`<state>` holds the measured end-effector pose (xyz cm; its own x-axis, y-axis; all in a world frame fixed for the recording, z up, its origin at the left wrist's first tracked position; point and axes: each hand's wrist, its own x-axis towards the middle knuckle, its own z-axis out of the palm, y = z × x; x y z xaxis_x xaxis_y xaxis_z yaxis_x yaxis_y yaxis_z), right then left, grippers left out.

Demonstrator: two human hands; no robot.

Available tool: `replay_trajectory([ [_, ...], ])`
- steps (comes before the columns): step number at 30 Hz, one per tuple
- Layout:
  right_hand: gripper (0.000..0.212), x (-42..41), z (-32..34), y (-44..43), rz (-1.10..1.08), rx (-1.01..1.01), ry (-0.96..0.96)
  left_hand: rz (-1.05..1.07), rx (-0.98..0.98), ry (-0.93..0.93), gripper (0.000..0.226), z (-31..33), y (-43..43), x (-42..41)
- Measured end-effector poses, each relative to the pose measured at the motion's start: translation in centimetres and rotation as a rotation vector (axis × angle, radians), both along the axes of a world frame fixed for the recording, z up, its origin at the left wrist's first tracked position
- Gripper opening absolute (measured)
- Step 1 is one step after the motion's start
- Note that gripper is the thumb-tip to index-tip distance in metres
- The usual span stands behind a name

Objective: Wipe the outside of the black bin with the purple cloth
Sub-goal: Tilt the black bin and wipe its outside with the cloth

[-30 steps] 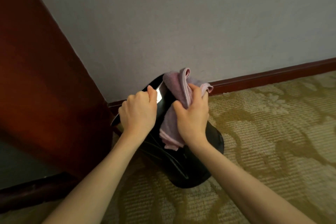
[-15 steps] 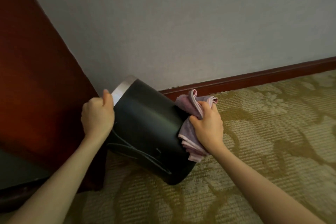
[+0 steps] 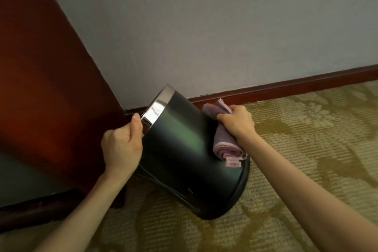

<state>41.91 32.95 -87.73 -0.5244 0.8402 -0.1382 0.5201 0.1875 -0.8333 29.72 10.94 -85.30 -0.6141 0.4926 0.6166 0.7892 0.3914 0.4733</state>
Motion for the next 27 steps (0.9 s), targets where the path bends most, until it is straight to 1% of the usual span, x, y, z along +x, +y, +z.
replay_trajectory([
  [2, 0.018, -0.6, 1.2, -0.8, 0.001, -0.014, 0.075, -0.031, -0.001, 0.021, 0.054, -0.1, -0.1, 0.4],
  [4, 0.024, -1.8, 3.0, -1.9, -0.017, -0.043, 0.199, -0.044, -0.015, 0.036, 0.061, -0.2, 0.1, 0.8],
  [7, 0.036, -4.1, 6.4, -3.7, -0.016, -0.128, 0.397, -0.02, -0.029, 0.12, 0.058, -0.1, 0.6, 1.8],
  [8, 0.036, -4.8, 7.2, -4.2, -0.005, -0.126, 0.451, -0.004, -0.029, 0.134, 0.056, -0.1, 0.8, 2.0],
  [10, 0.03, -5.2, 8.1, -5.0, 0.013, -0.055, 0.488, 0.025, -0.029, 0.133, 0.054, -0.1, 0.9, 2.2],
  [13, 0.027, -4.2, 7.5, -5.0, 0.018, 0.073, 0.452, 0.045, -0.031, 0.124, 0.054, 0.1, 1.2, 2.1],
  [16, 0.029, -3.1, 5.9, -3.9, -0.009, 0.159, 0.374, 0.045, -0.051, 0.092, 0.056, 0.5, 2.1, 1.9],
  [20, 0.03, -1.2, 3.0, -1.6, -0.06, 0.142, 0.244, 0.076, -0.065, 0.041, 0.065, 0.6, 3.0, 1.7],
  [24, 0.028, 2.0, -0.5, -0.1, -0.081, 0.087, 0.121, 0.081, -0.068, 0.02, 0.067, 1.0, 3.1, 2.0],
  [27, 0.034, 4.5, -3.0, 0.4, -0.132, 0.031, 0.056, 0.083, -0.067, 0.0, 0.066, 1.3, 3.2, 2.1],
])
